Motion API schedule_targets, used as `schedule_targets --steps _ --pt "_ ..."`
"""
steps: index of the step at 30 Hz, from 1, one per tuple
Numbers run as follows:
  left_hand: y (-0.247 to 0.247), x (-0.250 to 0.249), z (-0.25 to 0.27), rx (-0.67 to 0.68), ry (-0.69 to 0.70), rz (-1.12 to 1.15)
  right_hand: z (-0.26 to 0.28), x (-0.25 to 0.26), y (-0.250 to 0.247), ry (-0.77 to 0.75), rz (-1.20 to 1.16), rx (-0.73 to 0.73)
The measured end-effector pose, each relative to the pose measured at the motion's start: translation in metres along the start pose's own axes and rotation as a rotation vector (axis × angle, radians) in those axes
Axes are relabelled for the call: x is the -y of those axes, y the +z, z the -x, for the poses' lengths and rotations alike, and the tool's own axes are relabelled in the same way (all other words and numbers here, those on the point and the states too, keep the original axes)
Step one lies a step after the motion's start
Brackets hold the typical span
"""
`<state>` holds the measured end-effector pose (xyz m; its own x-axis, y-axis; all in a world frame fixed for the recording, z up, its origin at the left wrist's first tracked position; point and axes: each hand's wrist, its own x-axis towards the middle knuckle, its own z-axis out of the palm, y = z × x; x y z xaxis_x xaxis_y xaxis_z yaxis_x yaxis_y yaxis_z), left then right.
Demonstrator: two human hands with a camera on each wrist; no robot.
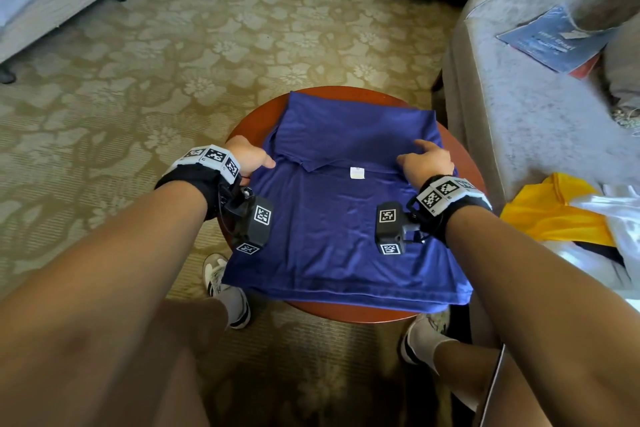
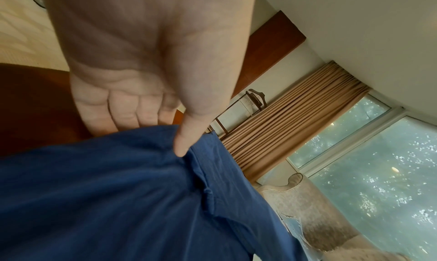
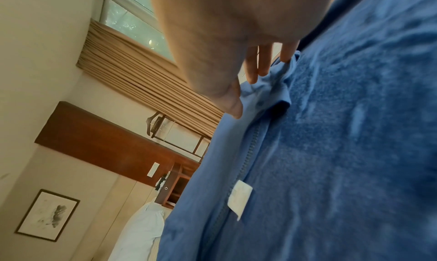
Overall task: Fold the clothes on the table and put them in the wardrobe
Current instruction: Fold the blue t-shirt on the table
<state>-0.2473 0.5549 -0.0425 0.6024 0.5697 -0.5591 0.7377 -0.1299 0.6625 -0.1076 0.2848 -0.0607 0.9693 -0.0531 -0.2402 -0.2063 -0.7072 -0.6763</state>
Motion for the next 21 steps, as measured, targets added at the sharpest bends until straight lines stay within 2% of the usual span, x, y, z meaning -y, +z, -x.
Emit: schedule_targets --steps 6,13,17,21 --pt "-0.001 0.014 0.016 0.061 -0.008 -0.054 0.018 -0.017 -0.012 0.054 0.02 -0.012" --pt "0.008 0.024 0.047 0.038 0.018 -0.245 0.047 -0.046 -0.029 0.075 0.077 -0.07" --pt "0.005 0.023 0.063 0.102 -0.018 -0.265 0.065 -0.062 -0.047 0.233 0.154 -0.082" --pt "0.005 0.023 0.082 0.109 -0.028 -0.343 0.075 -0.074 -0.058 0.356 0.17 -0.065"
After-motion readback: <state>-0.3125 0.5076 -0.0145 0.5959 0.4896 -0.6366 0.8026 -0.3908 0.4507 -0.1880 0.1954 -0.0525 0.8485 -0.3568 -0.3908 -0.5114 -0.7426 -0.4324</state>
